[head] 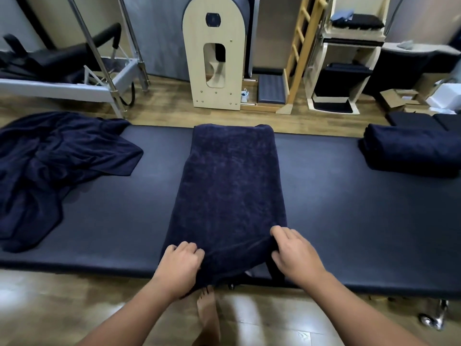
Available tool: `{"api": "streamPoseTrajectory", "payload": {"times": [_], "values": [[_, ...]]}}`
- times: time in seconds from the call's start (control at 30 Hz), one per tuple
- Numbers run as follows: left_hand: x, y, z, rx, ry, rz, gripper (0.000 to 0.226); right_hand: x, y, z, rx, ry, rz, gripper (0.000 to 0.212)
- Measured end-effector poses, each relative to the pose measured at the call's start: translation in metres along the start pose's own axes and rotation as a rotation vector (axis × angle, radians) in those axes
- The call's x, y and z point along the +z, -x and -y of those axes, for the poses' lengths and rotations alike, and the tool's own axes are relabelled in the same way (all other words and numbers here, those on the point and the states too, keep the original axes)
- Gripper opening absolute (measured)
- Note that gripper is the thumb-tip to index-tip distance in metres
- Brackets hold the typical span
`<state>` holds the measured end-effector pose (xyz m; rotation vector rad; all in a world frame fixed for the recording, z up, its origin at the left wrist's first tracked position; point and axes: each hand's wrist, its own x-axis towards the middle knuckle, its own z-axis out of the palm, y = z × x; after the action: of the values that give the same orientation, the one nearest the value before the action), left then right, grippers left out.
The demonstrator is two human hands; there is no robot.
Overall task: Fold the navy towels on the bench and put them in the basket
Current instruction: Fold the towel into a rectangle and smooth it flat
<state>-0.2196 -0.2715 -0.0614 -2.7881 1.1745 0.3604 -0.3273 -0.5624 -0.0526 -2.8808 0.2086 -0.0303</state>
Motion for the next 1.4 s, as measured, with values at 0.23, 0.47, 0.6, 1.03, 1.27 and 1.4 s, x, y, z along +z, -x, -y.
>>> {"api": "streamPoseTrajectory", "payload": {"times": [0.23,0.47,0.6,1.03,1.27,1.4], "values": [[-0.072,-0.093,0.049,-0.199,0.333,-0.119,0.021,-0.030,-0.077,-0.009,0.090,-0.092,-0.142,0.030],[-0.131,-0.217,0.103,-0.139,0.297,-0.119,0.025,-0.056,-0.191,-0.023,0.244,-0.090,-0.168,0.022],[-0.154,-0.281,0.130,-0.130,0.295,-0.110,0.025,-0.073,-0.254,-0.029,0.283,-0.092,-0.170,0.022],[-0.192,-0.447,0.177,-0.236,0.255,-0.283,0.030,-0.091,-0.451,-0.081,0.338,-0.129,-0.246,0.022],[-0.095,-0.383,0.158,-0.133,0.181,-0.338,0.028,-0.020,-0.417,-0.085,0.364,0.032,0.121,0.045],[-0.065,-0.335,0.144,-0.222,0.241,-0.364,0.044,0.007,-0.359,-0.080,0.388,-0.021,0.074,0.055]]}}
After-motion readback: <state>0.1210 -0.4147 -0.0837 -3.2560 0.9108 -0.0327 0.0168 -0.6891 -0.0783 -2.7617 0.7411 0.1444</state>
